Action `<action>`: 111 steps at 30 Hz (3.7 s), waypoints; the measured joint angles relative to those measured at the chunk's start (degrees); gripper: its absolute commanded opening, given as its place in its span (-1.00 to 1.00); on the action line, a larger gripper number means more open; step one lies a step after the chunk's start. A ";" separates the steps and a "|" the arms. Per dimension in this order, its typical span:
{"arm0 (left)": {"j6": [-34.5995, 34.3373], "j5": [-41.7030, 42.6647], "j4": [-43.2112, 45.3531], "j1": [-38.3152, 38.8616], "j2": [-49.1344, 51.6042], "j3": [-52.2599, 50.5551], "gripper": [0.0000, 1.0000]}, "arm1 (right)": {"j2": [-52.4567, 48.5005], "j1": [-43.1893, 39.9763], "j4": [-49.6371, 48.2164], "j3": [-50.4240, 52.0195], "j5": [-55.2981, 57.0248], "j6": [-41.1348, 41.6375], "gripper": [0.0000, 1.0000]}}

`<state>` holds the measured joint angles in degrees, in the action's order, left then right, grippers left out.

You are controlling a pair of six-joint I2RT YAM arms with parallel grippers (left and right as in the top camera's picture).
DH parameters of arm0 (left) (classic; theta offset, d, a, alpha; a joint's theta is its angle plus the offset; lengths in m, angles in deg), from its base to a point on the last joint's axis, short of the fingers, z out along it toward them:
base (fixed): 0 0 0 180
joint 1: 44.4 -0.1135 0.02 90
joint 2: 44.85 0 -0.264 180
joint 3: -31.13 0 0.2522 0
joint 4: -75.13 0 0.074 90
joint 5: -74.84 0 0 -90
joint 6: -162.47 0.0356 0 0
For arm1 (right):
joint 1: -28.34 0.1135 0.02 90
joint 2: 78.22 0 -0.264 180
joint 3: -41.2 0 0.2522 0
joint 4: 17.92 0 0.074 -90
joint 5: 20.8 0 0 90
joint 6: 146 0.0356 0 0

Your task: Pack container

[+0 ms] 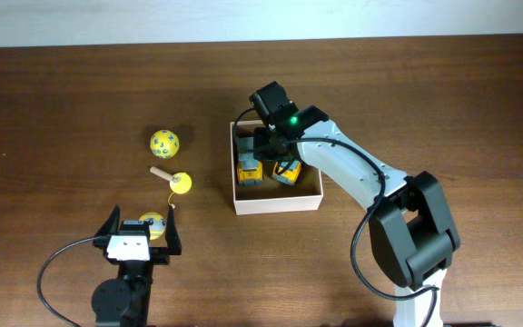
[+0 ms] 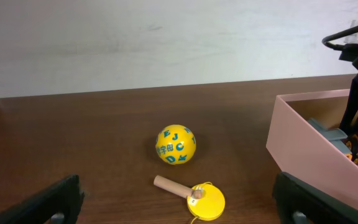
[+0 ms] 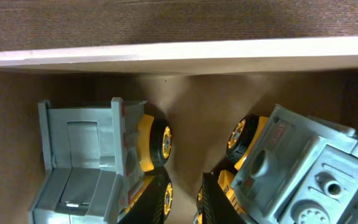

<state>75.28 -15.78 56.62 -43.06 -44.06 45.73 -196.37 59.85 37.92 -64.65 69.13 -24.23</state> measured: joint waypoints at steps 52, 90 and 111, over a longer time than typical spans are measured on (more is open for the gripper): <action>0.00 0.00 0.00 0.00 0.00 0.00 0.98 | -1.90 0.00 10.86 -5.33 8.22 -7.80 -0.87; 0.00 0.00 0.00 0.00 0.00 0.00 0.98 | -1.55 3.21 25.51 -0.74 3.45 -1.64 -0.93; 0.00 0.00 0.00 0.00 0.00 0.00 0.98 | -1.55 3.21 21.55 -0.46 8.35 -1.55 -0.92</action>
<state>75.28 -15.78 56.62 -43.06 -44.06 45.73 -197.92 63.06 59.47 -65.11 77.48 -25.78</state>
